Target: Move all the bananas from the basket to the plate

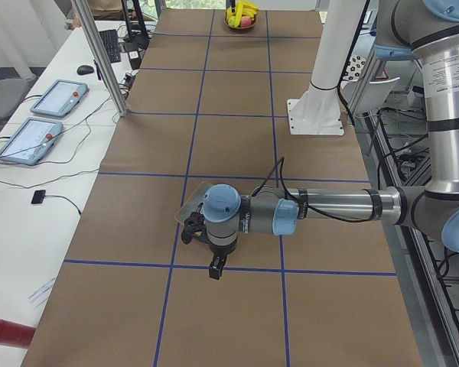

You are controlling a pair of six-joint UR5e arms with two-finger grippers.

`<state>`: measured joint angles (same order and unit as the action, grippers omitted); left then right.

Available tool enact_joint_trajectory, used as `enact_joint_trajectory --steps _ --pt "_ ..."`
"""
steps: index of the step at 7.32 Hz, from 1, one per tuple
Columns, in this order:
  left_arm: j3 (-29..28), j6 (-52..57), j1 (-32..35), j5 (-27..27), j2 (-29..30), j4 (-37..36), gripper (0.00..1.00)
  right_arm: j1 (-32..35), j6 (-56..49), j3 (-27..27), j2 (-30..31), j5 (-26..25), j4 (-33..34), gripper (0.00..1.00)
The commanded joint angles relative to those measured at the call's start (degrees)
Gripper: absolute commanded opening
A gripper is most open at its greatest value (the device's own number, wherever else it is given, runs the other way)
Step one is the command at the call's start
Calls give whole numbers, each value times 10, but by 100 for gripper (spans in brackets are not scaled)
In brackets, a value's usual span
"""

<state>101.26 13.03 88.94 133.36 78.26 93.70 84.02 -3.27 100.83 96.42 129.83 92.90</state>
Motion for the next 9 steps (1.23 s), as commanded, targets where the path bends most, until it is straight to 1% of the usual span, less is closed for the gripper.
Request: enact_joint_trajectory --steps 1,2,3,4,5,6,7,8,9 --pt "2 -2 1 -4 9 0 100 0 1 13 -3 1 0 100" --pt "6 -1 2 -3 10 1 100 0 1 14 -8 1 -4 100" --pt "6 1 1 -3 11 1 100 0 2 16 -24 1 -39 100" --pt "5 1 1 -3 12 3 100 0 2 9 -35 0 -95 100" --pt "6 3 1 -2 11 3 100 0 5 13 -30 4 -130 100" --pt "5 2 1 -2 10 3 100 2 -5 22 -9 11 -155 100" --pt "3 2 1 0 10 3 100 1 -36 14 10 8 -189 100" --pt "3 2 1 1 10 3 100 2 -104 13 24 3 -202 100" --pt "4 2 1 1 10 3 100 6 -198 8 34 -5 -202 98"
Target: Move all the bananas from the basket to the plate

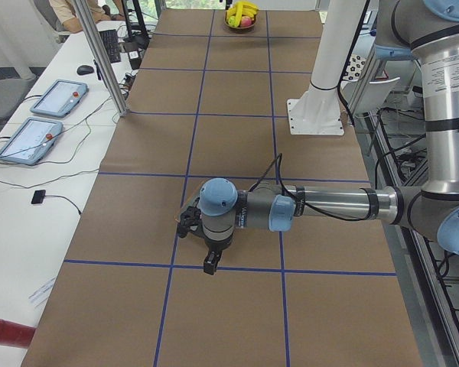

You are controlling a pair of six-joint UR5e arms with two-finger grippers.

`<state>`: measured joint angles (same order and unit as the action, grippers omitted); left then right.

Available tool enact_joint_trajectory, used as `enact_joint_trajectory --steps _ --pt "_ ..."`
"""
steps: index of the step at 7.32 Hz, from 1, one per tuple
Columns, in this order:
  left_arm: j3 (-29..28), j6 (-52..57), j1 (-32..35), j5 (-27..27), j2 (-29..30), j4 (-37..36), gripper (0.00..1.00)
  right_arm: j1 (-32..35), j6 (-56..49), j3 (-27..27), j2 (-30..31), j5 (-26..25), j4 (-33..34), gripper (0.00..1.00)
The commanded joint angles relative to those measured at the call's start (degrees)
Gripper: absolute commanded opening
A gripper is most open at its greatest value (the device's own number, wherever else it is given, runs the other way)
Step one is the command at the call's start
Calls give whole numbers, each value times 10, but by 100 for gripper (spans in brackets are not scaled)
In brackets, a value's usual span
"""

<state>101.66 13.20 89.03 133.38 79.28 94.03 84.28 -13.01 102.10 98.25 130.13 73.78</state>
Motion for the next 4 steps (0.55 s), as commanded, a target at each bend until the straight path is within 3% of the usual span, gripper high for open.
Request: enact_joint_trajectory --steps 1,3,4 --pt "-1 1 0 1 0 0 100 14 -196 -12 25 -10 -4 94" --pt "1 1 0 1 0 5 100 18 -452 -67 18 -41 -2 95" --pt "-1 1 0 1 0 18 100 18 -490 -96 16 -51 -2 98"
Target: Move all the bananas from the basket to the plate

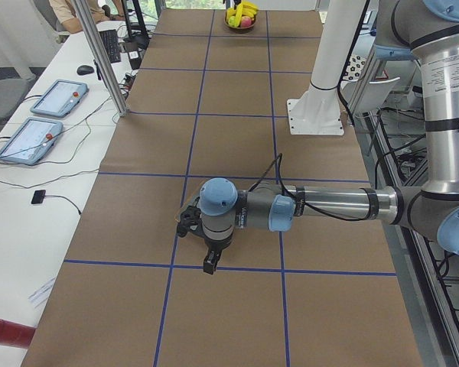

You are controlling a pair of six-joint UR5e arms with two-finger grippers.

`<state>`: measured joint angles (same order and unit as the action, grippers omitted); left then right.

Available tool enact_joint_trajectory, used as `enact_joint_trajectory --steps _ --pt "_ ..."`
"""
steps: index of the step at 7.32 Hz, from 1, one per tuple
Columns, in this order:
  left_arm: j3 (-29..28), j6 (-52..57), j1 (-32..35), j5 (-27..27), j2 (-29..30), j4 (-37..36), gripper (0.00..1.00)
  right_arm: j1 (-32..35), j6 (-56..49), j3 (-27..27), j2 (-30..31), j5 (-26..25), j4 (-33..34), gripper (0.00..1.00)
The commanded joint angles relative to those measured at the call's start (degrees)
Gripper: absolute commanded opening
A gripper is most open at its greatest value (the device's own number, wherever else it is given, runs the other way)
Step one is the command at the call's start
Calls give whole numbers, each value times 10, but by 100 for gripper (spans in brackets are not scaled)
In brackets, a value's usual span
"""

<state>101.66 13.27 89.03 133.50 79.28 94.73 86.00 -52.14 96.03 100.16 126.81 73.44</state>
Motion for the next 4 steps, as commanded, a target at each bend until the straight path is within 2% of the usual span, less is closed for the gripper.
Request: enact_joint_trajectory --steps 1,2,4 --pt "-1 0 0 0 0 12 100 1 -103 -52 0 -19 1 98" --pt "-1 -1 0 0 0 12 100 1 -124 -82 2 -26 -1 98" --pt "-1 0 0 1 -1 12 100 2 -126 -92 23 -28 -2 92"
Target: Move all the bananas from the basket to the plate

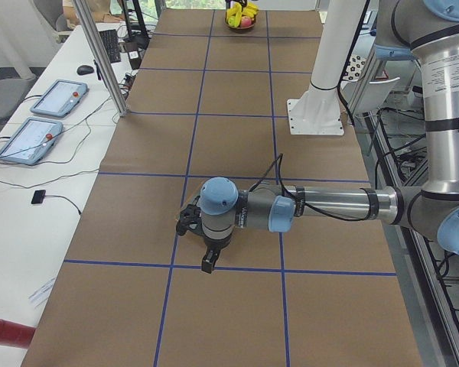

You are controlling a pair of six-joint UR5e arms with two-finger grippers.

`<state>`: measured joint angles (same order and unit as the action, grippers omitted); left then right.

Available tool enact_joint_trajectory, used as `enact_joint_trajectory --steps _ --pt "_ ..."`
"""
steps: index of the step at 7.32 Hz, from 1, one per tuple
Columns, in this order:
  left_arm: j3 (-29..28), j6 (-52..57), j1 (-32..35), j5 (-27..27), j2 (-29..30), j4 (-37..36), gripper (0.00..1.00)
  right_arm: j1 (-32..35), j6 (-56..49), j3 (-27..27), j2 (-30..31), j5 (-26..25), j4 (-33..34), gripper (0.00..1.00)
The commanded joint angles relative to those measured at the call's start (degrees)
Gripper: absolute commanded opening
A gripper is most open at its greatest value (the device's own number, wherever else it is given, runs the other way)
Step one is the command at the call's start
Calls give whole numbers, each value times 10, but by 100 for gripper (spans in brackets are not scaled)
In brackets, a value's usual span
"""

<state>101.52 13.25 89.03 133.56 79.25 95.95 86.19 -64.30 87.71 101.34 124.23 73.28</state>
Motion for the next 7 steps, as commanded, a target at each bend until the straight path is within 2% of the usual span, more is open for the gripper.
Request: enact_joint_trajectory --steps 1,2,3,7 --pt "0 0 0 0 -1 0 100 -1 -5 -9 11 -6 -1 65" --pt "0 0 0 0 -1 0 100 -1 -5 -7 7 -18 -1 16" --pt "0 0 0 0 -1 0 100 -1 -5 -3 4 -20 -2 0" --pt "-3 1 0 0 -7 0 100 20 -3 24 0 -20 3 0"
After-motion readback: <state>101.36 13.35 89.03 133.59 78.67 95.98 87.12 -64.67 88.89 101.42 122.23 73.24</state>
